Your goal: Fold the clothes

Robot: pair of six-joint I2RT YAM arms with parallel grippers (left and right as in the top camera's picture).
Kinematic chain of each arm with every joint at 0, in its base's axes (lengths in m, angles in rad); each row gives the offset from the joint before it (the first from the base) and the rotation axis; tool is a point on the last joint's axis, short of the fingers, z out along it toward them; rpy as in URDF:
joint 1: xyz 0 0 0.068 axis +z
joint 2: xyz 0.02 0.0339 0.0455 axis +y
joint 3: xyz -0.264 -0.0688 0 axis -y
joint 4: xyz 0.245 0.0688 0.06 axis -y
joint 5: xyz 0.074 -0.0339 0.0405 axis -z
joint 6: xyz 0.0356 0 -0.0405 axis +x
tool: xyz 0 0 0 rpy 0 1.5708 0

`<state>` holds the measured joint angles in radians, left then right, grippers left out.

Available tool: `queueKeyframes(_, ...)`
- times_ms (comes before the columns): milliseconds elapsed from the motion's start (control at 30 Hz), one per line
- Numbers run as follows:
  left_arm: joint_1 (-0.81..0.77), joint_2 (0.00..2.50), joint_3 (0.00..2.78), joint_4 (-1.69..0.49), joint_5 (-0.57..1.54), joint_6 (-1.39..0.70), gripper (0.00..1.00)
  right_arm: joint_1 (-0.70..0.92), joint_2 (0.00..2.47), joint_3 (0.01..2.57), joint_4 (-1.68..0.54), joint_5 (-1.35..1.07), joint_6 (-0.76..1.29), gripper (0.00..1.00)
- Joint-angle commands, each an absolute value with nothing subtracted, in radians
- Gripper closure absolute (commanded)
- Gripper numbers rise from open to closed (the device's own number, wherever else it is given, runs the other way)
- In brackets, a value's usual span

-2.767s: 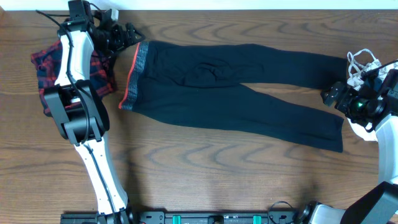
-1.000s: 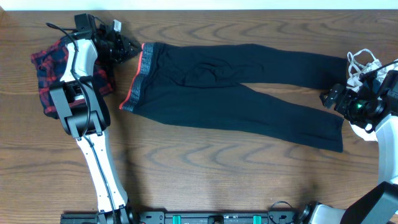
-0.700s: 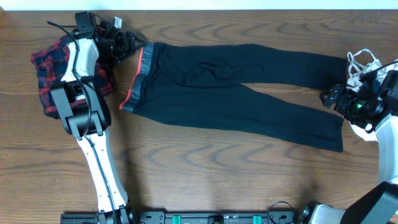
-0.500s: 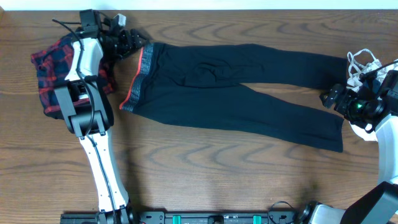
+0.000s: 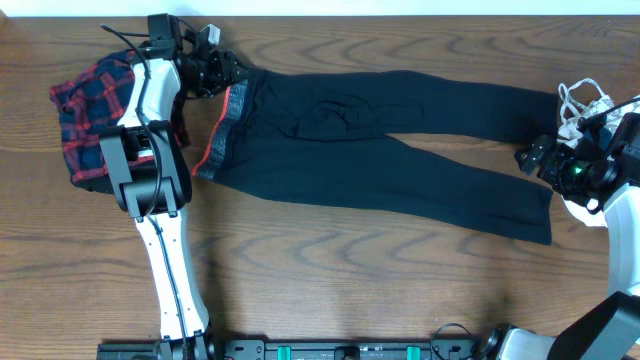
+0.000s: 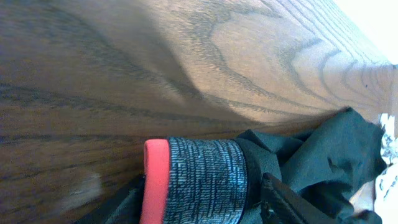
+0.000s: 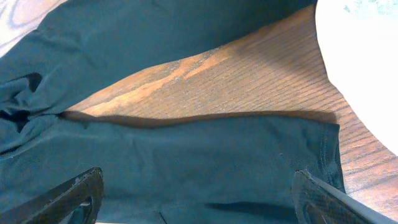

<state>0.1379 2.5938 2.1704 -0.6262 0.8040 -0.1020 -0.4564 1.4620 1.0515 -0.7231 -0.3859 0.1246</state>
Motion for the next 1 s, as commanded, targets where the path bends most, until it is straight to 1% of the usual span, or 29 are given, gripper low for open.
queueKeyframes(0, 0.147, 2.596, 2.181, -0.630, 0.793, -0.091, 0.55, -0.463, 1.459, 1.053, -0.728, -0.393, 0.118, 0.06)
queueKeyframes(33, 0.148, 2.596, 2.181, -0.631, 0.784, -0.091, 0.60, -0.463, 1.459, 1.053, -0.730, -0.393, 0.118, 0.06)
queueKeyframes(100, 0.148, 2.596, 2.181, -0.631, 0.764, -0.091, 0.74, -0.463, 1.459, 1.053, -0.734, -0.393, 0.118, 0.06)
queueKeyframes(167, 0.148, 2.596, 2.181, -0.626, 0.764, -0.091, 0.85, -0.463, 1.459, 1.053, -0.737, -0.393, 0.118, 0.06)
queueKeyframes(233, 0.148, 2.596, 2.181, -0.624, 0.765, -0.091, 0.93, -0.463, 1.459, 1.053, -0.738, -0.393, 0.118, 0.06)
queueKeyframes(467, 0.152, 2.596, 2.181, -0.630, 0.765, -0.091, 0.94, -0.463, 1.459, 1.053, -0.736, -0.393, 0.118, 0.07)
queueKeyframes(533, 0.160, 2.593, 2.181, -0.640, 0.765, -0.091, 0.94, -0.463, 1.459, 1.053, -0.728, -0.391, 0.118, 0.08)
queueKeyframes(567, 0.165, 2.591, 2.181, -0.649, 0.765, -0.091, 0.94, -0.463, 1.459, 1.053, -0.723, -0.382, 0.119, 0.11)
queueKeyframes(633, 0.176, 2.583, 2.181, -0.664, 0.765, -0.091, 0.94, -0.463, 1.459, 1.053, -0.709, -0.323, 0.160, 0.20)
queueKeyframes(700, 0.189, 2.572, 2.181, -0.679, 0.765, -0.091, 0.94, -0.463, 1.459, 1.053, -0.687, -0.245, 0.216, 0.24)
queueKeyframes(833, 0.213, 2.552, 2.181, -0.713, 0.739, -0.091, 0.94, -0.464, 1.476, 1.052, -0.556, -0.213, 0.235, 0.26)
queueKeyframes(967, 0.220, 2.550, 2.181, -0.742, 0.739, -0.091, 0.94, -0.464, 1.571, 1.052, -0.393, -0.213, 0.230, 0.27)
